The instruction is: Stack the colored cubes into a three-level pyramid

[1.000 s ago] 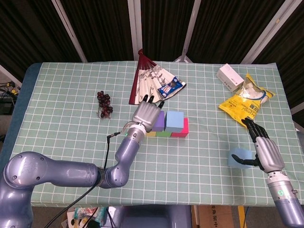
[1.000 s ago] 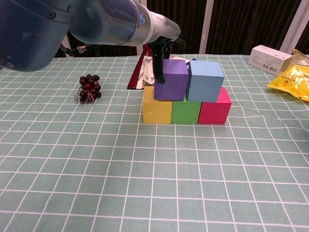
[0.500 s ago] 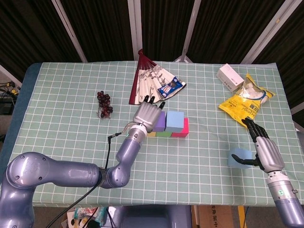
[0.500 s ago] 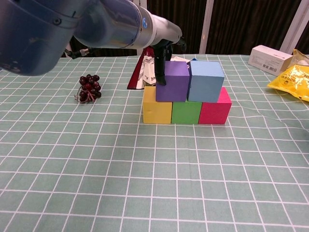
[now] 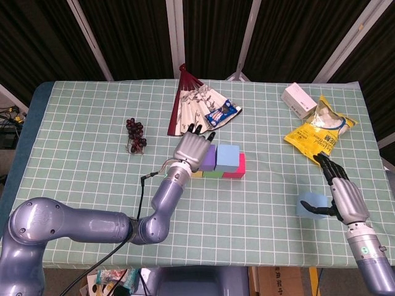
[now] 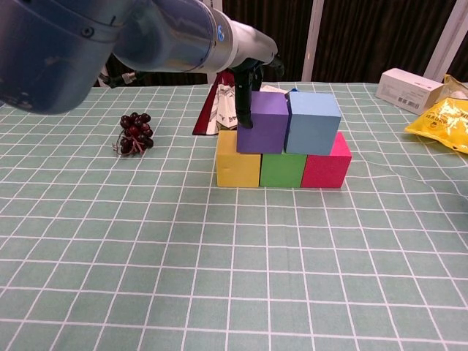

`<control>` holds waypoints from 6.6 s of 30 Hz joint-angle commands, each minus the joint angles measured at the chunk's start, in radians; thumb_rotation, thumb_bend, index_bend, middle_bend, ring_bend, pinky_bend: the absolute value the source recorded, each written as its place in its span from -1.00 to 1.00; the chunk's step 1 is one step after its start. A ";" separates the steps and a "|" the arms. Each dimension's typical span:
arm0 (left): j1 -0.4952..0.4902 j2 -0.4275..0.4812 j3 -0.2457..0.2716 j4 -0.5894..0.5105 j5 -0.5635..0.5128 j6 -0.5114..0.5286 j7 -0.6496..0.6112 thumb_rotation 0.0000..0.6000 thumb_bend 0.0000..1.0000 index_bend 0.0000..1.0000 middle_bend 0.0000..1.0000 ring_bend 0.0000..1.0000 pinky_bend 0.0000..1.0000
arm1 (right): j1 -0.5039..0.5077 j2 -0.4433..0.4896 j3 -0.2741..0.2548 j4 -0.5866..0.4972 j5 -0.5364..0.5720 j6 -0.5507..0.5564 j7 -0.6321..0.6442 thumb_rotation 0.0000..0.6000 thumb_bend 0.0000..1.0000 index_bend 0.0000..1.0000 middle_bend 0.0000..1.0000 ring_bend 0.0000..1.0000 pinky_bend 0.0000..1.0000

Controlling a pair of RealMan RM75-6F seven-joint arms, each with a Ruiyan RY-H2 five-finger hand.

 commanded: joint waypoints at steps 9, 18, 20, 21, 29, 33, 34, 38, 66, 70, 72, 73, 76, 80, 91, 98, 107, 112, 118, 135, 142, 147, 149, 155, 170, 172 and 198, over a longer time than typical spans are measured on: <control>0.001 -0.004 0.001 0.005 0.005 -0.001 -0.001 1.00 -0.31 -1.00 -0.31 -0.99 -1.00 | 0.001 -0.002 -0.001 0.001 0.000 -0.001 -0.003 1.00 -0.59 -1.00 -1.00 -1.00 -1.00; 0.000 -0.010 0.003 0.009 0.006 0.000 0.003 1.00 -0.31 -1.00 -0.31 -0.99 -1.00 | 0.001 -0.002 -0.002 0.000 -0.003 0.000 -0.001 1.00 -0.59 -1.00 -1.00 -1.00 -1.00; 0.000 -0.011 0.002 0.011 0.007 0.001 0.002 1.00 -0.31 -1.00 -0.31 -0.99 -1.00 | 0.000 -0.002 -0.002 0.000 -0.004 0.000 -0.001 1.00 -0.59 -1.00 -1.00 -1.00 -1.00; -0.001 -0.011 0.001 0.011 0.008 0.001 0.002 1.00 -0.31 -1.00 -0.31 -0.99 -1.00 | 0.001 -0.002 -0.002 0.000 -0.004 0.000 -0.001 1.00 -0.59 -1.00 -1.00 -1.00 -1.00; 0.002 -0.011 -0.002 0.013 0.010 0.005 0.000 1.00 -0.31 -1.00 -0.31 -0.99 -1.00 | 0.001 -0.004 -0.004 0.000 -0.005 -0.001 -0.004 1.00 -0.59 -1.00 -1.00 -1.00 -1.00; 0.003 -0.014 0.001 0.012 0.007 0.001 0.002 1.00 -0.31 -1.00 -0.32 -0.99 -1.00 | 0.001 -0.004 -0.004 0.000 -0.004 0.000 -0.005 1.00 -0.59 -1.00 -1.00 -1.00 -1.00; 0.003 -0.015 0.001 0.013 0.006 0.000 0.003 1.00 -0.31 -1.00 -0.32 -0.99 -1.00 | 0.001 -0.004 -0.004 0.000 -0.004 0.000 -0.006 1.00 -0.59 -1.00 -1.00 -1.00 -1.00; 0.002 -0.017 -0.001 0.014 0.008 0.001 0.003 1.00 -0.31 -1.00 -0.32 -0.99 -1.00 | 0.002 -0.005 -0.004 0.001 -0.003 -0.001 -0.006 1.00 -0.59 -1.00 -1.00 -1.00 -1.00; 0.017 0.009 -0.006 -0.024 -0.006 0.034 0.011 1.00 -0.68 -1.00 -0.96 -1.00 -1.00 | 0.001 -0.002 -0.005 -0.006 -0.006 -0.001 -0.003 1.00 -0.59 -1.00 -1.00 -1.00 -1.00; 0.033 0.029 -0.007 -0.058 0.005 0.047 -0.004 1.00 -0.68 -1.00 -0.95 -1.00 -1.00 | 0.001 0.000 -0.004 -0.006 -0.007 0.000 0.001 1.00 -0.59 -1.00 -1.00 -1.00 -1.00; 0.045 0.043 -0.007 -0.084 0.011 0.056 -0.017 1.00 -0.68 -1.00 -0.94 -1.00 -1.00 | 0.000 0.002 -0.004 -0.007 -0.008 0.001 0.003 1.00 -0.59 -1.00 -1.00 -1.00 -1.00; 0.054 0.052 -0.007 -0.101 0.016 0.061 -0.025 1.00 -0.67 -1.00 -0.94 -1.00 -1.00 | 0.000 0.002 -0.004 -0.008 -0.009 0.001 0.004 1.00 -0.59 -1.00 -1.00 -1.00 -1.00; 0.080 0.082 0.002 -0.152 0.033 0.077 -0.046 1.00 -0.67 -1.00 -0.93 -1.00 -1.00 | -0.001 0.003 -0.006 -0.010 -0.013 0.001 0.002 1.00 -0.59 -1.00 -1.00 -1.00 -1.00; 0.123 0.128 0.017 -0.222 0.061 0.096 -0.082 1.00 -0.66 -1.00 -0.91 -1.00 -1.00 | -0.001 0.001 -0.009 -0.012 -0.016 0.001 -0.003 1.00 -0.59 -1.00 -1.00 -1.00 -1.00; 0.223 0.226 0.088 -0.377 0.137 0.133 -0.145 1.00 -0.66 -1.00 -0.78 -1.00 -1.00 | 0.005 -0.006 -0.016 -0.011 -0.012 -0.011 -0.021 1.00 -0.59 -1.00 -1.00 -1.00 -1.00; 0.258 0.258 0.111 -0.409 0.164 0.145 -0.169 1.00 -0.66 -1.00 -0.70 -1.00 -1.00 | 0.007 -0.011 -0.018 -0.010 -0.007 -0.012 -0.033 1.00 -0.59 -1.00 -1.00 -1.00 -1.00; 0.264 0.241 0.115 -0.387 0.159 0.118 -0.183 1.00 -0.66 -1.00 -0.67 -1.00 -1.00 | 0.007 -0.015 -0.019 -0.011 -0.006 -0.011 -0.040 1.00 -0.59 -1.00 -1.00 -1.00 -1.00; 0.253 0.203 0.114 -0.357 0.154 0.101 -0.181 1.00 -0.66 -1.00 -0.71 -1.00 -1.00 | 0.008 -0.016 -0.019 -0.011 -0.006 -0.011 -0.041 1.00 -0.59 -1.00 -1.00 -1.00 -1.00; 0.240 0.167 0.111 -0.334 0.155 0.091 -0.176 1.00 -0.66 -1.00 -0.78 -1.00 -1.00 | 0.008 -0.017 -0.020 -0.009 -0.005 -0.012 -0.041 1.00 -0.59 -1.00 -1.00 -1.00 -1.00; 0.214 0.121 0.098 -0.318 0.154 0.088 -0.165 1.00 -0.66 -1.00 -0.86 -1.00 -1.00 | 0.008 -0.015 -0.020 -0.013 -0.012 -0.010 -0.035 1.00 -0.59 -1.00 -1.00 -1.00 -1.00; 0.207 0.110 0.094 -0.313 0.150 0.096 -0.159 1.00 -0.66 -1.00 -0.86 -1.00 -1.00 | 0.007 -0.013 -0.020 -0.015 -0.016 -0.008 -0.032 1.00 -0.59 -1.00 -1.00 -1.00 -1.00; 0.206 0.110 0.094 -0.313 0.143 0.101 -0.155 1.00 -0.66 -1.00 -0.86 -1.00 -1.00 | 0.007 -0.012 -0.021 -0.016 -0.017 -0.009 -0.030 1.00 -0.59 -1.00 -1.00 -1.00 -1.00; 0.207 0.111 0.094 -0.314 0.142 0.102 -0.155 1.00 -0.66 -1.00 -0.85 -1.00 -1.00 | 0.007 -0.011 -0.021 -0.016 -0.018 -0.009 -0.030 1.00 -0.59 -1.00 -1.00 -1.00 -1.00; 0.213 0.117 0.099 -0.321 0.141 0.105 -0.156 1.00 -0.66 -1.00 -0.85 -1.00 -1.00 | 0.007 -0.011 -0.022 -0.016 -0.020 -0.010 -0.030 1.00 -0.59 -1.00 -1.00 -1.00 -1.00; 0.315 0.214 0.091 -0.441 0.267 0.212 -0.274 1.00 -0.66 -1.00 -0.87 -1.00 -1.00 | 0.009 -0.011 -0.022 -0.009 -0.006 -0.013 -0.044 1.00 -0.59 -1.00 -1.00 -1.00 -1.00; 0.349 0.228 0.097 -0.471 0.316 0.255 -0.308 1.00 -0.66 -1.00 -0.90 -1.00 -1.00 | 0.010 -0.007 -0.021 -0.010 0.001 -0.014 -0.048 1.00 -0.59 -1.00 -1.00 -1.00 -1.00; 0.831 0.338 0.419 -0.622 0.955 0.618 -0.551 1.00 -0.79 -1.00 -0.95 -1.00 -1.00 | 0.027 -0.016 -0.101 0.093 0.077 -0.066 -0.344 1.00 -0.59 -1.00 -1.00 -1.00 -1.00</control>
